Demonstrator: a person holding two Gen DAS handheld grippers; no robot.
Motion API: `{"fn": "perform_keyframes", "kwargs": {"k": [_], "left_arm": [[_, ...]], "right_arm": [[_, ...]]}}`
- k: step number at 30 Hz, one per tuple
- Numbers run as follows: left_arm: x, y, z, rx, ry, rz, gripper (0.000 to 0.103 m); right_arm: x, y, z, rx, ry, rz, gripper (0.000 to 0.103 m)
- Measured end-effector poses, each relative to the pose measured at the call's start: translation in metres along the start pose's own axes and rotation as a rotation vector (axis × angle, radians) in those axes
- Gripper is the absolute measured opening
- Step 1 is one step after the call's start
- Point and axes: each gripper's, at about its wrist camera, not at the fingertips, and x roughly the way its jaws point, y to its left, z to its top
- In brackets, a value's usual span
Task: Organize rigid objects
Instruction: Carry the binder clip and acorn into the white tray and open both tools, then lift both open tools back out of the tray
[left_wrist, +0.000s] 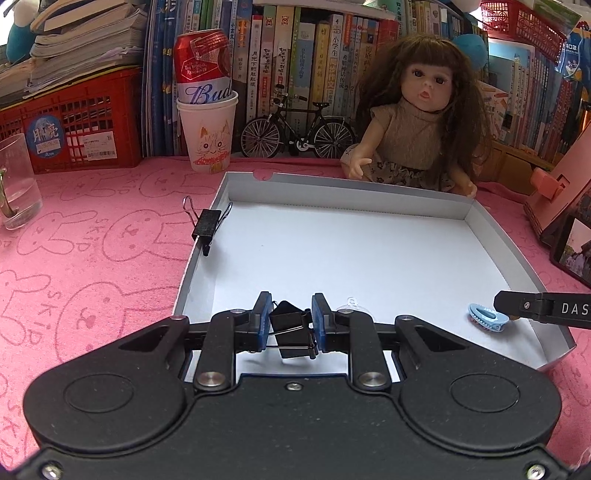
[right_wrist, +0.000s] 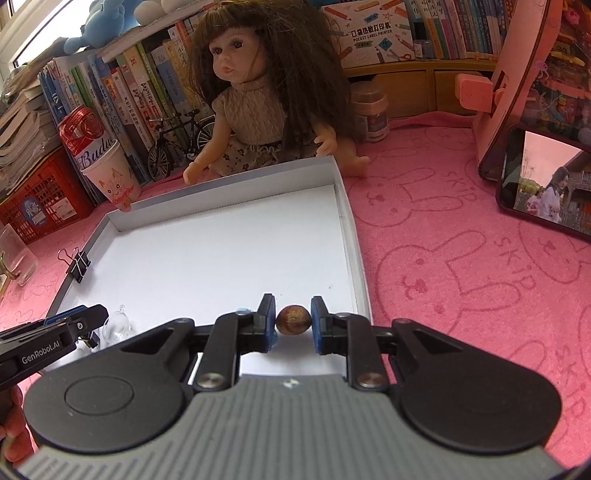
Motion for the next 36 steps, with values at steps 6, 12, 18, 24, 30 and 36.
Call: {"fn": "perform_keyframes", "kwargs": {"k": [6, 12, 18, 24, 30, 36], "left_arm": [[0.001, 0.0, -0.001, -0.006, 0.007, -0.005, 0.022], [-0.009, 0.002, 0.004, -0.009, -0.018, 0.003, 0.046], [-0.035, 0.004, 0.007, 0.013, -0.062, -0.017, 0.064], [-0.067, 0.001, -0.001, 0.06, -0.127, -0.024, 0.079], [-0.091, -0.003, -0.016, 0.089, -0.141, -0.051, 0.08], [-0.114, -0.001, -0.036, 0.103, -0.146, -0.075, 0.082]], "right_arm": [[0.0, 0.0, 0.001, -0.003, 0.0, 0.003, 0.025], [-0.004, 0.0, 0.0, -0.003, -0.018, 0.025, 0.051], [-0.02, 0.002, 0.0, -0.017, -0.056, 0.037, 0.068], [-0.043, 0.008, -0.008, -0.071, -0.109, 0.056, 0.084], [-0.068, 0.016, -0.023, -0.13, -0.163, 0.067, 0.089], [-0.09, 0.02, -0.04, -0.18, -0.209, 0.067, 0.093]]}}
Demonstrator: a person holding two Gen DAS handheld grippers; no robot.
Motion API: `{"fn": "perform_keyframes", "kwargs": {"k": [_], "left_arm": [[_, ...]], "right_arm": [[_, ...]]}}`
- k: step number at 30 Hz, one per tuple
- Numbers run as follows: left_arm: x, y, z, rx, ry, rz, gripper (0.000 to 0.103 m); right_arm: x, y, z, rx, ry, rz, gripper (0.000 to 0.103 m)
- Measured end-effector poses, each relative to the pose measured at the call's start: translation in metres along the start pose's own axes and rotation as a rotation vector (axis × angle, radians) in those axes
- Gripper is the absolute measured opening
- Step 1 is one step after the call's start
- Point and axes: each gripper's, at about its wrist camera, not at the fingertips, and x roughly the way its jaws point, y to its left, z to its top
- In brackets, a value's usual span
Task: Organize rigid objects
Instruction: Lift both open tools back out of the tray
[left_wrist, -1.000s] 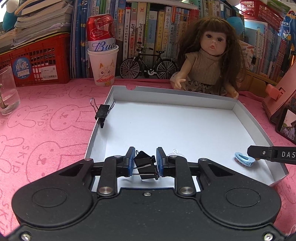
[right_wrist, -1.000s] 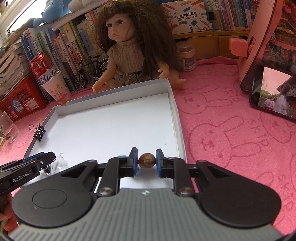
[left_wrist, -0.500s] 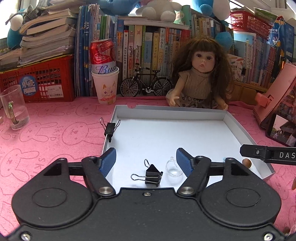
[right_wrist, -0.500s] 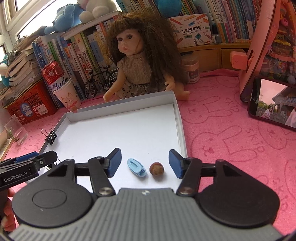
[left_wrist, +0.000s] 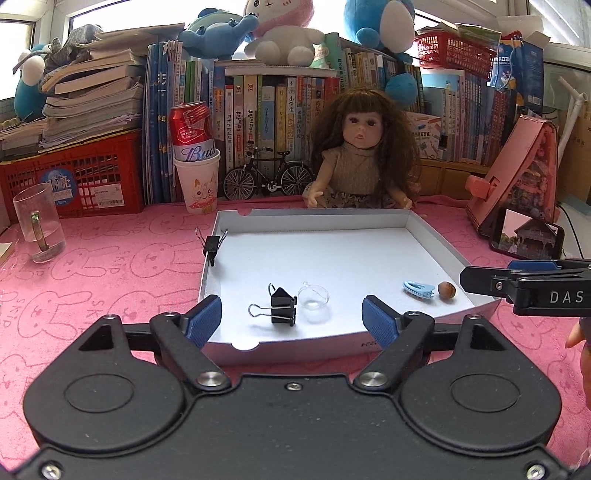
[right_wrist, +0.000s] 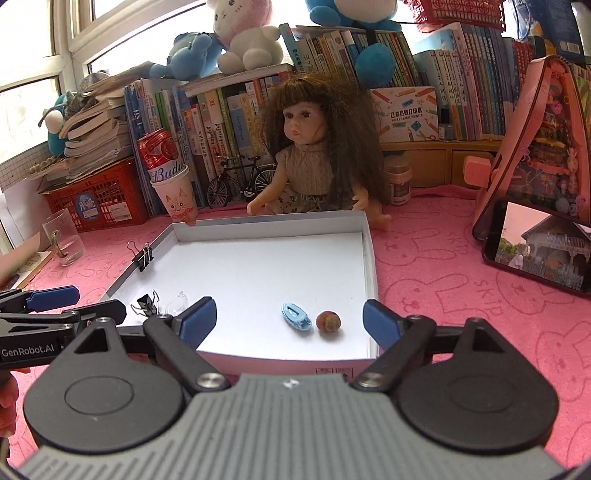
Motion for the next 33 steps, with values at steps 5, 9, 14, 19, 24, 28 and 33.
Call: {"fn": "perform_keyframes", "kwargs": {"k": [5, 9, 14, 19, 24, 28, 33], "left_arm": [[-0.02, 0.0, -0.017, 0.007, -0.009, -0.005, 0.082], [-0.034, -0.001, -0.031, 0.012, -0.014, -0.014, 0.082], [-0.05, -0.002, -0.049, 0.012, -0.015, -0.012, 0.082], [-0.062, -0.006, -0.064, 0.014, -0.02, -0.01, 0.082], [-0.076, -0.014, -0.083, 0.003, -0.05, -0.003, 0.082], [-0.086, -0.024, -0.098, 0.015, -0.077, 0.008, 0.081], [-0.098, -0.034, -0.111, 0.058, -0.106, -0.001, 0.074]], "right_arm": [[-0.016, 0.005, -0.015, -0.031, -0.028, -0.001, 0.096], [-0.026, 0.01, -0.028, -0.054, -0.041, -0.008, 0.098], [-0.037, 0.018, -0.046, -0.113, -0.063, -0.035, 0.099], [-0.047, 0.022, -0.062, -0.124, -0.066, -0.037, 0.099], [-0.059, 0.032, -0.085, -0.158, -0.1, -0.085, 0.098], [-0.071, 0.038, -0.104, -0.143, -0.14, -0.115, 0.099], [-0.08, 0.039, -0.118, -0.119, -0.156, -0.139, 0.097]]}}
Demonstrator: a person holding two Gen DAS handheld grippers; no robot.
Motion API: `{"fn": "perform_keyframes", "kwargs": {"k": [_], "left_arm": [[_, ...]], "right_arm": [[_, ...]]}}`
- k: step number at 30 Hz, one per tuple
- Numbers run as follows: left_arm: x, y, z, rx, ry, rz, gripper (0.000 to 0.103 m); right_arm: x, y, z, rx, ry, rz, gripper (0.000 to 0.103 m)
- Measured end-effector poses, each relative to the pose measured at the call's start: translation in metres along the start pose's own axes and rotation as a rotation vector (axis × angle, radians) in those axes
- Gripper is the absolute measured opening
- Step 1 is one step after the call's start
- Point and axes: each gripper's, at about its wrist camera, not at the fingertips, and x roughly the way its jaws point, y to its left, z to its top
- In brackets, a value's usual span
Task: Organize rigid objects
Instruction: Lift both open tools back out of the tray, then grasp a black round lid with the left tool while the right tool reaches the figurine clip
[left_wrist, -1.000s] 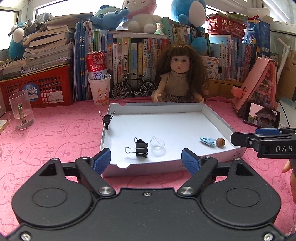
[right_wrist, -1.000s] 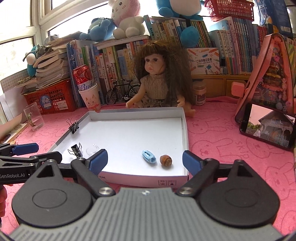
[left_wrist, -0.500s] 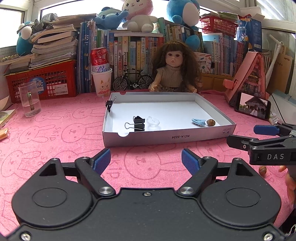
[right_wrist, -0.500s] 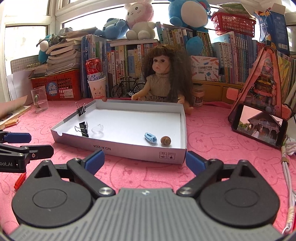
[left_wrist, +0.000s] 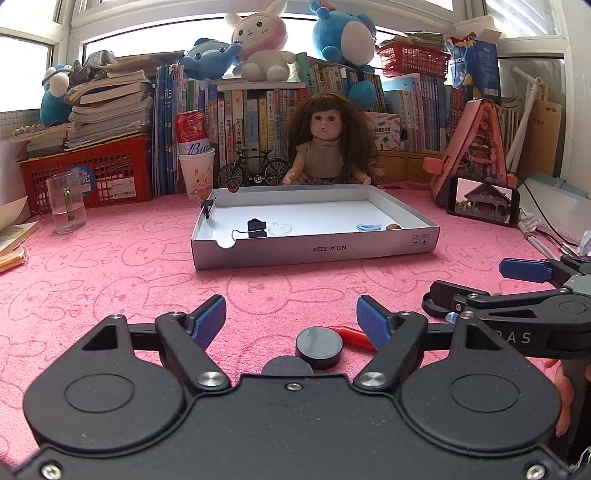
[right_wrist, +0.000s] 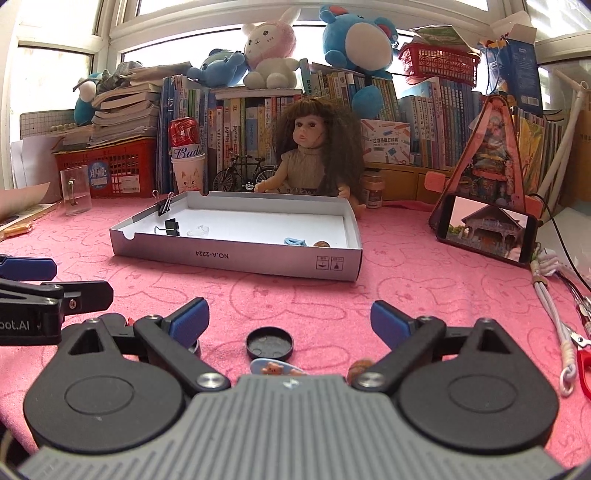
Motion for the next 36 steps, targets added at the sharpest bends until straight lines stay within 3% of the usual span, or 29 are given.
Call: {"fn": "perform_keyframes", "kwargs": {"k": [10, 12, 17, 30, 33, 36], "left_arm": [[-0.011, -0.008, -0.016, -0.008, 0.008, 0.0, 0.053], [-0.011, -0.007, -0.018, -0.021, 0.016, 0.008, 0.051], [-0.008, -0.005, -0.022, -0.019, 0.037, 0.029, 0.049], [0.002, -0.005, -0.03, -0.026, 0.077, 0.046, 0.048], [0.003, -0.005, -0.03, -0.027, 0.076, 0.047, 0.043], [0.002, -0.005, -0.03, -0.026, 0.076, 0.059, 0.03]], "right_arm": [[-0.014, 0.001, -0.016, 0.071, -0.01, -0.013, 0.083], [-0.017, 0.004, -0.018, 0.073, -0.022, -0.034, 0.075], [-0.015, 0.01, -0.022, 0.092, -0.005, -0.069, 0.065], [-0.009, 0.014, -0.03, 0.093, 0.025, -0.103, 0.058], [-0.007, 0.015, -0.029, 0.092, 0.022, -0.106, 0.057], [-0.005, 0.016, -0.029, 0.098, 0.021, -0.11, 0.051]]}}
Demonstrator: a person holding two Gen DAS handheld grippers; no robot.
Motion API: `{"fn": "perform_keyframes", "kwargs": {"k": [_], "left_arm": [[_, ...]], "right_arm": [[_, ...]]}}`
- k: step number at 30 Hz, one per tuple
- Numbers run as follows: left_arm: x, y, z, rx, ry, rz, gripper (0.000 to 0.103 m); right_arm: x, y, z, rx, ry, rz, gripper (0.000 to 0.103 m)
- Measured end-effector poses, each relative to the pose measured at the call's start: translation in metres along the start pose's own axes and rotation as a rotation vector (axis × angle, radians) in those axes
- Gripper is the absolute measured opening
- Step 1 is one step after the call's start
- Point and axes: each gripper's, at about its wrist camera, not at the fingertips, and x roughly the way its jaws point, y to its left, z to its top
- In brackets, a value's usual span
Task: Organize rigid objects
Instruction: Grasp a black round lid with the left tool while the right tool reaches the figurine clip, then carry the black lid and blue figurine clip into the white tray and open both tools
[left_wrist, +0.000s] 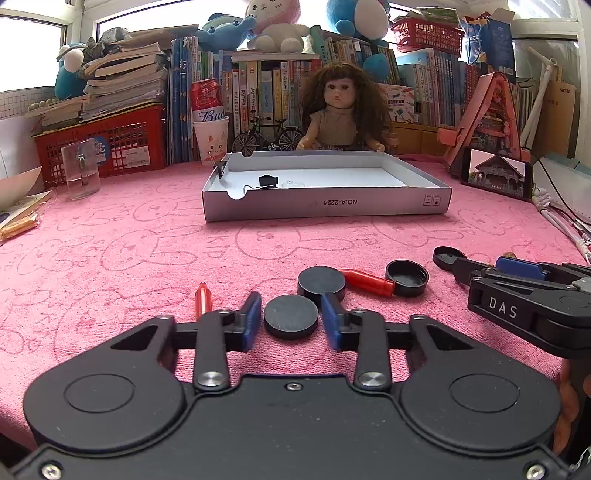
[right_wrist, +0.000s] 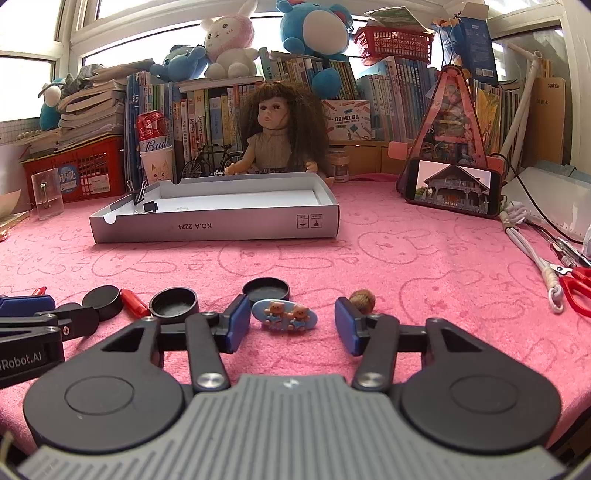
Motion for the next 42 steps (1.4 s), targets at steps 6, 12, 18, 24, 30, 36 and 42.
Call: {"fn": "perform_keyframes", "kwargs": {"k": [6, 12, 18, 24, 30, 36, 42], "left_arm": [[-0.002, 0.006, 0.006, -0.036, -0.002, 0.013, 0.029], [-0.002, 0.006, 0.011, -0.046, -0.002, 0.014, 0.029], [0.0, 0.007, 0.021, -0.053, -0.008, 0.015, 0.029], [0.005, 0.012, 0.034, -0.072, -0.014, 0.016, 0.029], [0.013, 0.019, 0.05, -0.085, -0.019, 0.008, 0.029], [0.021, 0.025, 0.066, -0.087, -0.038, 0.007, 0.029], [0.033, 0.033, 0.081, -0.102, -0.037, 0.008, 0.029]], "right_arm": [[-0.002, 0.0, 0.002, 0.002, -0.003, 0.009, 0.043], [-0.001, -0.002, 0.006, 0.016, -0.008, 0.01, 0.043], [-0.002, -0.004, 0.012, 0.018, -0.027, 0.005, 0.043], [-0.001, -0.005, 0.021, 0.016, -0.048, 0.011, 0.043], [0.004, -0.006, 0.035, 0.02, -0.064, 0.022, 0.043], [0.013, -0.009, 0.046, 0.043, -0.04, 0.023, 0.043], [0.02, -0.012, 0.057, 0.039, -0.045, 0.033, 0.043]]}}
